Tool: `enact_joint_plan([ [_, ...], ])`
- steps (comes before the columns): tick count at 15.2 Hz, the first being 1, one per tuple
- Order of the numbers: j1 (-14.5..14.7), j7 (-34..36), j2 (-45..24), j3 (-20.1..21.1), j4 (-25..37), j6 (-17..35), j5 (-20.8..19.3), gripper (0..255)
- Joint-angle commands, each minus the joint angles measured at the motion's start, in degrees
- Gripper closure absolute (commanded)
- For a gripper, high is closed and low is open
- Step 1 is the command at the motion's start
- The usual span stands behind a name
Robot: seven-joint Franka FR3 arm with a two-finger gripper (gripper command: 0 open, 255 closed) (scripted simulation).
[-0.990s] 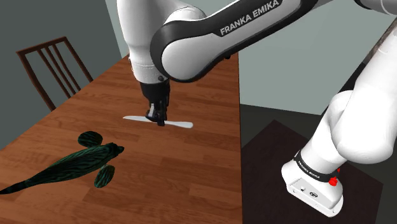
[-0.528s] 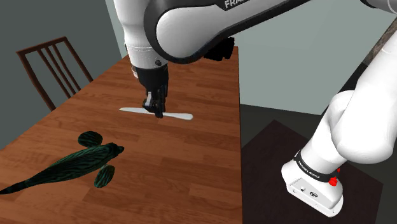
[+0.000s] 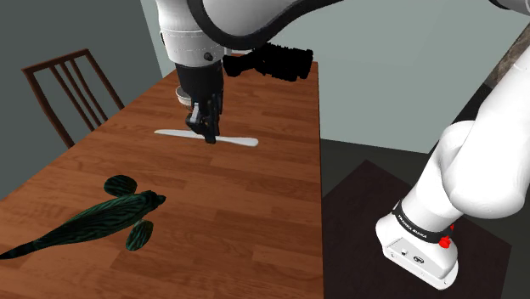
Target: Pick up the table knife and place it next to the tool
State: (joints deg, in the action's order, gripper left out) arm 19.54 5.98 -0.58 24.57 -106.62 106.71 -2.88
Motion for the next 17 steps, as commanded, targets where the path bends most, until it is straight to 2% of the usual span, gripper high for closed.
enact_joint_plan([
  [1,0.0,-0.1,0.1,0.0,1.6,-1.7,0.1,255],
  [14,0.1,-0.4,-0.4,0.1,12.1,-11.8,0.0,255],
  [17,-2.1,-4.9,1.6,-2.1,9.9,-11.2,0.7,255],
])
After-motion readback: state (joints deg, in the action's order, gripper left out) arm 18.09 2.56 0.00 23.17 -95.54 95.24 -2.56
